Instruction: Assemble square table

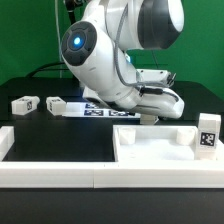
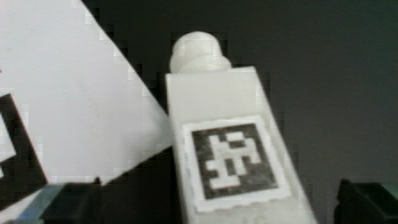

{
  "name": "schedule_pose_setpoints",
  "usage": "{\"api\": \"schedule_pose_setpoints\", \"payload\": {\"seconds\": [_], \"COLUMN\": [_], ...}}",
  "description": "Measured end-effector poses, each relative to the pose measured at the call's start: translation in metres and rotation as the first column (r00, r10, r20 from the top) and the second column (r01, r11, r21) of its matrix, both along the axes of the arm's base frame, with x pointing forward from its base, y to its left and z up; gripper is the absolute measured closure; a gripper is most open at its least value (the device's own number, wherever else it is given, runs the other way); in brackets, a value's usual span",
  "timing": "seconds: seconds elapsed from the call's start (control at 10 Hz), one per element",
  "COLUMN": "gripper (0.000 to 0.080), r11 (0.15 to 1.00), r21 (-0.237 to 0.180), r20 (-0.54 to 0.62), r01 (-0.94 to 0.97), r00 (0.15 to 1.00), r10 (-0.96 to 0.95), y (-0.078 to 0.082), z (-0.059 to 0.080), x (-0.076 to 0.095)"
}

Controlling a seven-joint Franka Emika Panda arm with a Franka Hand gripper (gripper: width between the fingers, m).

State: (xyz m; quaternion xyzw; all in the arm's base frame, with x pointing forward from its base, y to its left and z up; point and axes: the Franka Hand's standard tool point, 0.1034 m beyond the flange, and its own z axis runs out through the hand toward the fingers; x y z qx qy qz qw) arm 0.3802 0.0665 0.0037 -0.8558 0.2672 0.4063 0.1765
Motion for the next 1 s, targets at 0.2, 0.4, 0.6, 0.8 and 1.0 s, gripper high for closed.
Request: {"api": "schedule_pose_setpoints", "payload": {"seconds": [0.2, 0.4, 0.6, 0.8, 1.0], "gripper": [0.0150, 0.0401, 0.0511, 0.0511, 0.0511], "r11": [1.000, 1.000, 1.000, 1.000, 1.000], "r21": [-0.002, -0.002, -0.002, -0.002, -0.002], "r20": [0.001, 0.001, 0.001, 0.001, 0.001], "r01": [0.000, 0.000, 0.000, 0.000, 0.000], "r00": [1.000, 1.000, 1.000, 1.000, 1.000], "r10": [0.000, 0.000, 0.000, 0.000, 0.000], "y": [-0.0003, -0.0004, -0.0005, -0.0005, -0.0005], "z": [-0.0001, -0.0001, -0.0001, -0.0001, -0.0001], "x": [0.0004, 0.0004, 0.0004, 0.0004, 0.0004]}}
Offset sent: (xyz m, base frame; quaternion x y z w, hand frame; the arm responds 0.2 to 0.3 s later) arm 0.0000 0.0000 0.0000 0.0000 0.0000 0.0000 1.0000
